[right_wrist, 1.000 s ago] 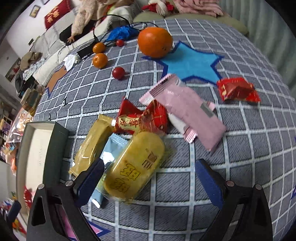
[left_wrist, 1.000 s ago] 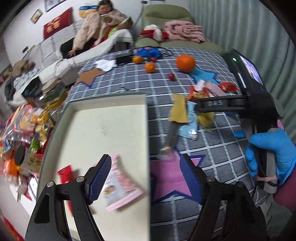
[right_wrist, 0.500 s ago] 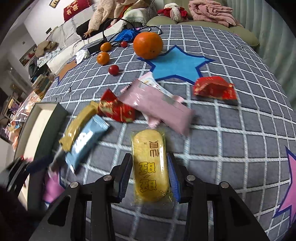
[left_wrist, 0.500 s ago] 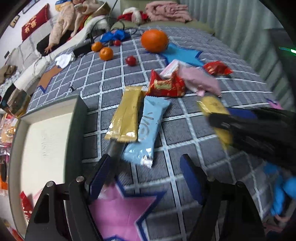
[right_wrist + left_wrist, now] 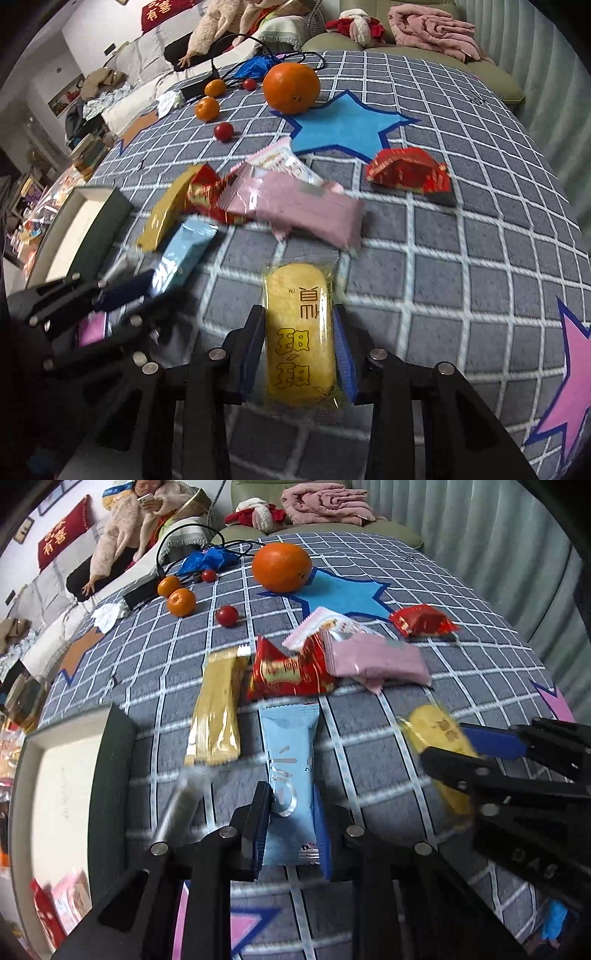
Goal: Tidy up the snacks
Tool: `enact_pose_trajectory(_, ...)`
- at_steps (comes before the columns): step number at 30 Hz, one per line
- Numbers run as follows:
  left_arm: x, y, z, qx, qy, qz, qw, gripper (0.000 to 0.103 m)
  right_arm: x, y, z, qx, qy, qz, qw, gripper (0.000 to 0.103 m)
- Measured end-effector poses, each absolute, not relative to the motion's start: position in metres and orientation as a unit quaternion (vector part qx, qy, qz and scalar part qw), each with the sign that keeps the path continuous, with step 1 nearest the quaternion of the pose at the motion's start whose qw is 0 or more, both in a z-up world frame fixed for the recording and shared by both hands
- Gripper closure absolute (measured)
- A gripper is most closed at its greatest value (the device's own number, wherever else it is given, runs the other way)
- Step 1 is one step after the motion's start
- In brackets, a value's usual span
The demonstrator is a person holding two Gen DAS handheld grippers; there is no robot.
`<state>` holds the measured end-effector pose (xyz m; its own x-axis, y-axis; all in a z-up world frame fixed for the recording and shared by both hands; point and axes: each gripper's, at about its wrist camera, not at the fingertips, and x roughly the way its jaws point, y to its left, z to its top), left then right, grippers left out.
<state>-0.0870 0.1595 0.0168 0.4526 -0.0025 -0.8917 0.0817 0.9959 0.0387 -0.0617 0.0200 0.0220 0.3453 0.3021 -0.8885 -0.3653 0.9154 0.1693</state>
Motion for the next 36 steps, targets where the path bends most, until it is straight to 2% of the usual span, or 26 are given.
enact_pose_trajectory(8, -0.167, 0.161, 0.021, -0.008, 0.523, -0.042, 0.851, 0.076, -0.121, -0.036, 0.025, -0.014, 0.533, 0.2, 0.822, 0.065)
enact_pose_trajectory(9, -0.173, 0.162, 0.022, -0.009, 0.522, -0.038, 0.852, 0.07, -0.128, -0.041, 0.026, -0.014, 0.534, 0.201, 0.821, 0.065)
enact_pose_trajectory(10, -0.176, 0.163, 0.022, -0.007, 0.523, -0.032, 0.852, 0.051, -0.133, -0.044, 0.026, -0.014, 0.534, 0.202, 0.821, 0.065)
enact_pose_trajectory(11, -0.179, 0.163, 0.022, 0.0, 0.521, -0.022, 0.854, 0.039, -0.139, -0.048, 0.026, -0.013, 0.534, 0.202, 0.821, 0.064)
enact_pose_trajectory(12, -0.179, 0.164, 0.022, 0.005, 0.515, -0.016, 0.857, 0.023, -0.141, -0.05, 0.026, -0.013, 0.534, 0.2, 0.822, 0.05)
enact_pose_trajectory(13, -0.178, 0.163, 0.023, 0.009, 0.509, -0.007, 0.861, 0.022, -0.145, -0.052, 0.026, -0.016, 0.532, 0.192, 0.824, 0.041)
enact_pose_trajectory(14, -0.175, 0.163, 0.024, 0.01, 0.507, -0.002, 0.862, 0.022, -0.145, -0.054, 0.026, -0.018, 0.532, 0.185, 0.826, 0.023)
enact_pose_trajectory(20, -0.156, 0.145, 0.015, 0.037, 0.498, -0.003, 0.866, 0.02, -0.141, -0.054, 0.024, -0.016, 0.529, 0.156, 0.834, 0.021)
enact_pose_trajectory(22, -0.156, 0.143, 0.013, 0.039, 0.492, -0.002, 0.87, 0.017, -0.141, -0.052, 0.021, -0.009, 0.528, 0.16, 0.834, 0.013)
enact_pose_trajectory(23, -0.156, 0.143, 0.012, 0.037, 0.489, -0.001, 0.872, 0.015, -0.142, -0.05, 0.02, -0.007, 0.528, 0.161, 0.834, 0.002)
enact_pose_trajectory(24, -0.156, 0.145, 0.01, 0.032, 0.487, 0.002, 0.873, 0.009, -0.143, -0.046, 0.017, -0.016, 0.527, 0.157, 0.835, 0.0)
enact_pose_trajectory(25, -0.155, 0.149, 0.009, 0.025, 0.485, 0.008, 0.874, 0.001, -0.145, -0.038, 0.015, -0.05, 0.523, 0.148, 0.838, 0.0)
enact_pose_trajectory(26, -0.154, 0.155, 0.005, 0.007, 0.486, 0.014, 0.874, 0.0, -0.148, -0.029, 0.012, -0.082, 0.52, 0.14, 0.839, 0.0)
enact_pose_trajectory(27, -0.153, 0.161, 0.003, -0.018, 0.488, 0.01, 0.873, 0.0, -0.151, -0.025, 0.012, -0.087, 0.507, 0.151, 0.844, 0.0)
enact_pose_trajectory(36, -0.162, 0.159, 0.002, -0.009, 0.457, 0.011, 0.89, 0.0, -0.158, -0.024, 0.009, -0.08, 0.483, 0.149, 0.859, 0.0)
